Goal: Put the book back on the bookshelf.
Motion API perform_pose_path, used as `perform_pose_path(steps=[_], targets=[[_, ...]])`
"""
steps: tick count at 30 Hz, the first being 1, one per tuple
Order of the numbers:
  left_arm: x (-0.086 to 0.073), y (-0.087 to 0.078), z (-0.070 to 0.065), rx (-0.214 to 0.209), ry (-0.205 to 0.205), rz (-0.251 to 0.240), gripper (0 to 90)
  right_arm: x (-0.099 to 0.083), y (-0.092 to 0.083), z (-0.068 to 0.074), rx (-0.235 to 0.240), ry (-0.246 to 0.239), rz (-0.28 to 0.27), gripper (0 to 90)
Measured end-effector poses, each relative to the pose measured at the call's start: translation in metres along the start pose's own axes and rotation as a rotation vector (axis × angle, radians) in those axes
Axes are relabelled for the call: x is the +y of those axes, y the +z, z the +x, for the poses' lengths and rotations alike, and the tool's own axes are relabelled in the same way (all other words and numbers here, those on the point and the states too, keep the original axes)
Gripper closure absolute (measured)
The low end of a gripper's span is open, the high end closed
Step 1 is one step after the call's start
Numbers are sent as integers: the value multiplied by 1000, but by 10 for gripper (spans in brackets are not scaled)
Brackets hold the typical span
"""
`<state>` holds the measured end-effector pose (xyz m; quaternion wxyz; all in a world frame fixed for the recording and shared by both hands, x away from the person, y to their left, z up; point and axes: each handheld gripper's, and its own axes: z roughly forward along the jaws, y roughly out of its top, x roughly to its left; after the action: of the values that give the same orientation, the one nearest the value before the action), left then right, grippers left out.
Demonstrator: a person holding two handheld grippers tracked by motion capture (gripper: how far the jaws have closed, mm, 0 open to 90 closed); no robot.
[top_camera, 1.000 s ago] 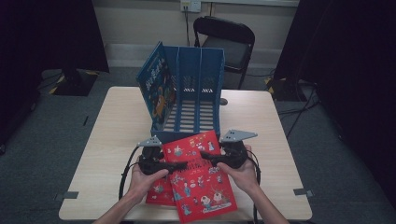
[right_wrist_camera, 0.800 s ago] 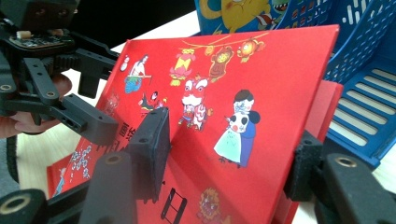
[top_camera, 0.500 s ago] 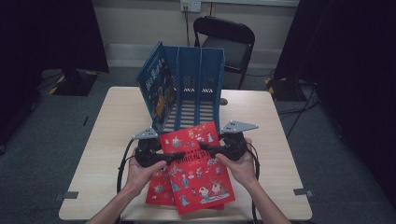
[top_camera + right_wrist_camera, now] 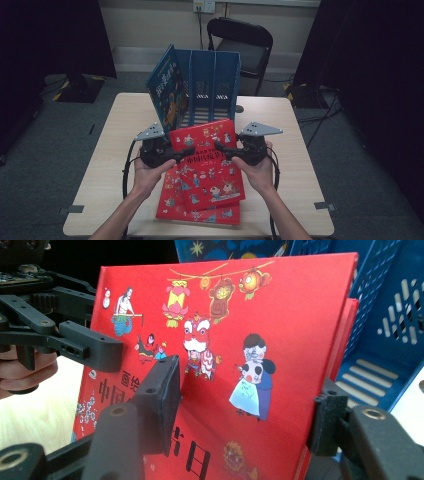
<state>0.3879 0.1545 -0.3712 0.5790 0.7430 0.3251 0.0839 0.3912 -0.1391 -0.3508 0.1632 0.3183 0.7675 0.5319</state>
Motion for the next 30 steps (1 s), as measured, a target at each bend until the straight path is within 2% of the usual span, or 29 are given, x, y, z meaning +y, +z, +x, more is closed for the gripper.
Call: perform_pose_path(steps=[2, 3, 4, 7, 9, 11, 14, 16, 18, 22, 25, 28, 30], targets=[[7, 0, 0, 11, 19, 3, 481, 1, -1, 2, -25, -16, -34, 419], [10, 0, 0, 15, 24, -15, 489, 2, -1, 3, -31, -14, -42, 420], [14, -2, 0, 3, 23, -30, 511, 3, -1, 2, -32, -8, -53, 421], [23, -4, -4, -12, 70, -30, 553, 11, -2, 1, -33, -15, -66, 419], [26, -6, -9, -22, 84, -43, 570, 14, -1, 2, -14, -24, -71, 417], [24, -9, -10, -26, 78, -60, 589, 14, -1, 4, 3, -32, -78, 417], [21, -11, -16, -22, 111, -68, 598, 9, -4, 7, 3, -45, -99, 414], [18, -10, -23, -11, 145, -76, 606, 7, -8, 6, 23, -42, -95, 411], [16, -9, -28, -21, 154, -79, 608, 5, -12, 5, 25, -53, -88, 403], [11, 0, -35, -5, 162, -29, 594, 1, -17, 8, 4, -78, -75, 381], [7, 1, -36, -29, 152, -35, 611, -3, -19, 11, -21, -91, -69, 365], [7, -1, -36, -18, 177, -31, 622, -6, -21, 15, -58, -115, -44, 362], [6, -2, -35, -25, 169, -33, 638, -6, -22, 13, -56, -113, -44, 338]])
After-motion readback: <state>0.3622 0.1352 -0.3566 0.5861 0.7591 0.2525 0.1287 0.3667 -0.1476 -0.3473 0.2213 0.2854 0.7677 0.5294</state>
